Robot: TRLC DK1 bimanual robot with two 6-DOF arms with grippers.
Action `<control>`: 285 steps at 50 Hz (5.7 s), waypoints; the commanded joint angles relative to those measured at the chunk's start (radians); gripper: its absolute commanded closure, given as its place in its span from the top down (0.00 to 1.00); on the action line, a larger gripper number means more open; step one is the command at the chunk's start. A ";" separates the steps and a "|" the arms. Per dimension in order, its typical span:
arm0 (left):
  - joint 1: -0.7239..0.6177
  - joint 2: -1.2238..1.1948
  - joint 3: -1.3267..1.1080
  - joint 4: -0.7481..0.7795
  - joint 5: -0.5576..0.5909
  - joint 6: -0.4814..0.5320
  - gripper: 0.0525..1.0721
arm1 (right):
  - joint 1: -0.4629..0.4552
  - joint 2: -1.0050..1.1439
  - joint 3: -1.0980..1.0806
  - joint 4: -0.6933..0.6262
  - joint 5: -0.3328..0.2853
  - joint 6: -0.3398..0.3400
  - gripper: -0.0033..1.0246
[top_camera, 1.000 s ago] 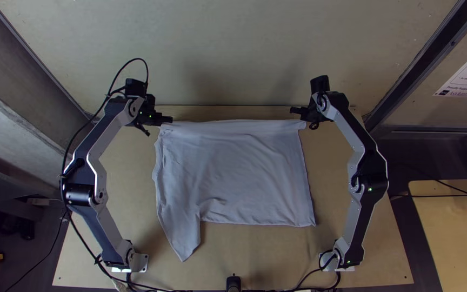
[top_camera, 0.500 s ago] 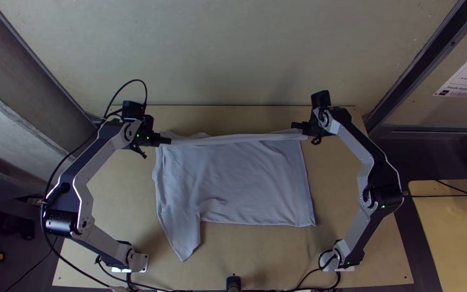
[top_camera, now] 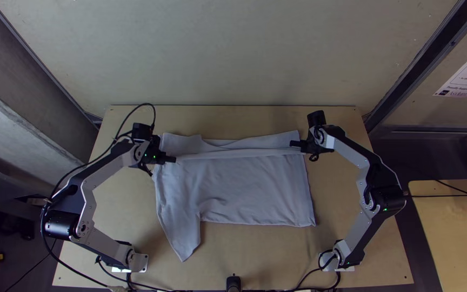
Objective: Fold the t-shirt
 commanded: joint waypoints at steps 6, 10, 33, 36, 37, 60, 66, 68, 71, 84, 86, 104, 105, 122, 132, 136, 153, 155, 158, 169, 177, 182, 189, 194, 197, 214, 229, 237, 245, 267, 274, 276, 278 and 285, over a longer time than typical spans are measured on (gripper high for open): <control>0.014 -0.010 -0.064 0.001 -0.010 -0.022 0.42 | -0.002 -0.022 -0.057 0.006 0.025 -0.046 0.04; 0.020 -0.041 -0.063 -0.003 -0.010 -0.023 0.61 | -0.002 -0.054 -0.083 0.005 0.039 -0.048 0.13; 0.077 -0.144 0.097 -0.218 -0.008 0.013 0.95 | -0.028 -0.516 -0.245 -0.078 0.065 -0.025 0.68; 0.075 -0.158 0.114 -0.267 -0.008 0.013 0.95 | -0.025 -0.568 -0.250 -0.124 0.065 -0.006 0.68; 0.074 -0.164 0.117 -0.283 0.004 0.013 0.95 | -0.022 -0.582 -0.249 -0.143 0.065 -0.006 0.70; -0.098 -0.429 0.057 -0.660 0.031 -0.048 0.95 | -0.007 -0.715 -0.227 -0.406 0.056 0.106 0.92; -0.224 -0.488 -0.024 -0.737 0.031 -0.105 0.95 | 0.018 -0.715 -0.213 -0.429 0.031 0.173 0.92; -0.259 -0.497 -0.047 -0.760 0.031 -0.123 0.95 | 0.025 -0.715 -0.210 -0.429 0.025 0.187 0.93; -0.299 -0.507 -0.078 -0.790 0.031 -0.160 0.95 | 0.028 -0.715 -0.204 -0.437 0.014 0.212 0.93; -0.442 -0.544 -0.218 -0.850 0.036 -0.387 0.95 | 0.022 -0.705 -0.203 -0.443 -0.015 0.267 0.95; -0.452 -0.544 -0.233 -0.849 0.039 -0.419 0.95 | 0.022 -0.705 -0.204 -0.443 -0.016 0.268 0.95; -0.644 -0.489 -0.397 -0.668 0.022 -0.494 0.95 | 0.027 -0.697 -0.212 -0.436 -0.023 0.278 0.95; -0.649 -0.483 -0.402 -0.663 0.022 -0.496 0.95 | 0.027 -0.698 -0.213 -0.434 -0.023 0.276 0.95; -0.683 -0.389 -0.448 -0.571 0.021 -0.482 0.84 | 0.028 -0.705 -0.229 -0.417 -0.030 0.256 0.93; -0.706 -0.391 -0.452 -0.539 0.022 -0.468 0.25 | 0.021 -0.709 -0.235 -0.414 -0.032 0.241 0.93; -0.713 -0.397 -0.449 -0.528 0.022 -0.467 0.06 | 0.008 -0.706 -0.261 -0.414 -0.032 0.221 0.90; -0.643 -0.438 -0.423 -0.525 0.022 -0.441 0.03 | -0.002 -0.689 -0.422 -0.502 -0.204 0.156 0.88; -0.630 -0.448 -0.412 -0.530 0.022 -0.441 0.03 | 0.002 -0.675 -0.428 -0.528 -0.221 0.144 0.88; -0.604 -0.464 -0.396 -0.531 0.022 -0.441 0.03 | 0.015 -0.648 -0.437 -0.563 -0.228 0.132 0.88; -0.552 -0.475 -0.347 -0.553 0.022 -0.436 0.03 | 0.041 -0.556 -0.480 -0.650 -0.257 0.063 0.88; -0.540 -0.474 -0.320 -0.559 0.022 -0.436 0.03 | 0.058 -0.513 -0.519 -0.661 -0.294 0.024 0.84; -0.529 -0.471 -0.311 -0.562 0.022 -0.438 0.03 | 0.067 -0.484 -0.534 -0.666 -0.317 0.009 0.84; -0.526 -0.469 -0.308 -0.562 0.022 -0.439 0.03 | 0.067 -0.430 -0.545 -0.678 -0.334 -0.011 0.81; -0.525 -0.466 -0.304 -0.560 0.022 -0.442 0.03 | 0.073 -0.422 -0.554 -0.676 -0.351 -0.012 0.81; -0.525 -0.464 -0.302 -0.560 0.022 -0.444 0.03 | 0.077 -0.418 -0.558 -0.673 -0.354 -0.014 0.81; -0.508 -0.461 -0.296 -0.559 0.022 -0.444 0.03 | 0.107 -0.399 -0.571 -0.644 -0.352 -0.003 0.66; -0.505 -0.469 -0.294 -0.563 0.022 -0.447 0.03 | 0.159 -0.410 -0.561 -0.610 -0.340 0.009 0.42; -0.502 -0.475 -0.296 -0.565 0.022 -0.447 0.03 | 0.168 -0.424 -0.561 -0.569 -0.303 0.008 0.18; -0.502 -0.477 -0.294 -0.565 0.022 -0.447 0.03 | 0.157 -0.438 -0.555 -0.531 -0.277 0.008 0.03; -0.252 -0.514 -0.153 -0.580 0.022 -0.315 0.03 | 0.139 -0.594 -0.419 -0.624 -0.231 0.009 0.03; -0.155 -0.520 -0.092 -0.588 0.027 -0.229 0.03 | 0.114 -0.634 -0.368 -0.624 -0.211 0.009 0.03; -0.126 -0.520 -0.078 -0.588 0.028 -0.203 0.03 | 0.100 -0.629 -0.350 -0.624 -0.205 0.009 0.03; -0.107 -0.517 -0.064 -0.588 0.028 -0.183 0.03 | 0.082 -0.622 -0.331 -0.623 -0.198 0.009 0.03; -0.054 -0.481 -0.011 -0.585 0.030 -0.135 0.03 | 0.028 -0.571 -0.244 -0.607 -0.187 0.009 0.03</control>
